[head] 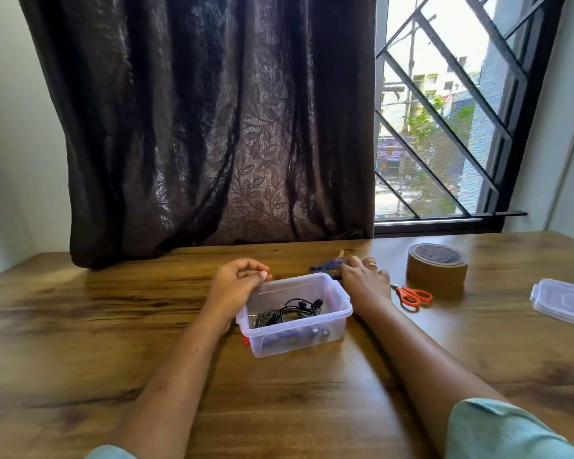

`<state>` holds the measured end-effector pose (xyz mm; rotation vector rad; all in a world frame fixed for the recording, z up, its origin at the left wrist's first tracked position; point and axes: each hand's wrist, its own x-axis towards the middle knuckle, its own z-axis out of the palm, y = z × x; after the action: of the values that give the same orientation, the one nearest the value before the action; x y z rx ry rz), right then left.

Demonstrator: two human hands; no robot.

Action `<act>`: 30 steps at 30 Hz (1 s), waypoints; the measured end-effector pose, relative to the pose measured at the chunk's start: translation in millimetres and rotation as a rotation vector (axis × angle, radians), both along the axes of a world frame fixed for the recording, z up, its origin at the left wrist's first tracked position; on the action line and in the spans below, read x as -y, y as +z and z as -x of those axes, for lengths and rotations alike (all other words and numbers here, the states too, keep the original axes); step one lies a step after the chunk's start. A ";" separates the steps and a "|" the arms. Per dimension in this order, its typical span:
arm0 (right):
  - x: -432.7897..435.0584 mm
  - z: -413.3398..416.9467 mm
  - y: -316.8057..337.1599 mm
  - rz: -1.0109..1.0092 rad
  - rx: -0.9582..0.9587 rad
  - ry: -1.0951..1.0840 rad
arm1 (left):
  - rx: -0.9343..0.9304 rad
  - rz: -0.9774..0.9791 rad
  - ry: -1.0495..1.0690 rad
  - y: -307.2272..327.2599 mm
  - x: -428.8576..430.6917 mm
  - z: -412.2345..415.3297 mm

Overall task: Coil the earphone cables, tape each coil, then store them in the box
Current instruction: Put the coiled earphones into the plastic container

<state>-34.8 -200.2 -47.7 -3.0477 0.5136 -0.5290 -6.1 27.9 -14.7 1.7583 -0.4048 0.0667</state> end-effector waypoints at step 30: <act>14.7 -4.9 -3.8 -0.441 0.039 -0.023 | 0.043 -0.053 0.034 0.7 -0.2 1.7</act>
<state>-30.0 -214.9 -51.5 -2.6112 0.5754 -0.4093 -7.8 28.1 -14.0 1.8191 -0.4111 0.1197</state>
